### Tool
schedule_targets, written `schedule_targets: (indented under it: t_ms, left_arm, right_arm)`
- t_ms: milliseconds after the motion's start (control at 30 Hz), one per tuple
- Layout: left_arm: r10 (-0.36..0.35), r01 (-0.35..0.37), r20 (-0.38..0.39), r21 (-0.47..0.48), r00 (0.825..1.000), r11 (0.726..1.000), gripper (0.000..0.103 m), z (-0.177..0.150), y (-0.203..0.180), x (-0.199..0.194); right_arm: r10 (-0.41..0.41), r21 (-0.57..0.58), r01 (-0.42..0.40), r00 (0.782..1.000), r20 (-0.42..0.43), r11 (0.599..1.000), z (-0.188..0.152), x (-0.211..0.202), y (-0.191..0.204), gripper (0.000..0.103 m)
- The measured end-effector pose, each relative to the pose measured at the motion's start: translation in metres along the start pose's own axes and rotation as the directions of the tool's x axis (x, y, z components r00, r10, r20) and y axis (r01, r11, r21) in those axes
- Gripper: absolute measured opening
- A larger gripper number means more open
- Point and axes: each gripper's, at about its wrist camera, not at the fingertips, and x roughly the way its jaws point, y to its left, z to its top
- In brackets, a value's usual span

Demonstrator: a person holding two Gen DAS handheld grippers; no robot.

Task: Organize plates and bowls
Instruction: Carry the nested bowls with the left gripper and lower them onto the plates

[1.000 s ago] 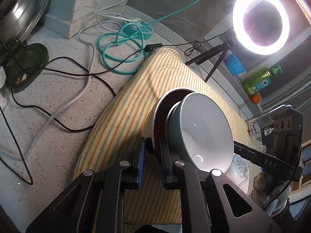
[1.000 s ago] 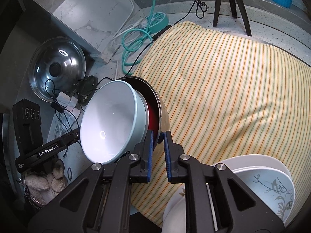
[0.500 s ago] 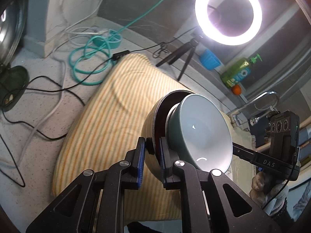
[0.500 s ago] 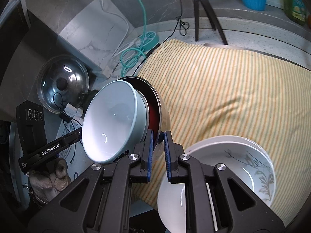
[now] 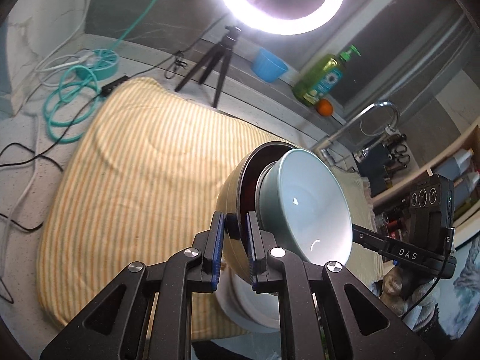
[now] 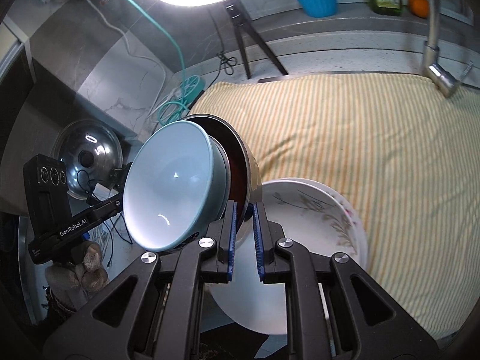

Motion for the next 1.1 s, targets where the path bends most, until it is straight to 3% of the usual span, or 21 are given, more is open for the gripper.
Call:
schedule_targets:
  t_ms: [533,1100]
  left_arm:
    - [-0.045,0.053,-0.119,0.064,0.992,0.997,0.011,-0.023,-0.035,0.029]
    - [-0.025,0.034,-0.162,0.053,0.986,0.998,0.011,-0.038,-0.033,0.041]
  right_arm:
    - [-0.046,0.107,0.048,0.999,-0.021,0.993,-0.039,-0.021,-0.047,0.013]
    - [-0.058,0.093,0.06,0.998,-0.028,0.994,-0.046,-0.02,-0.049,0.013]
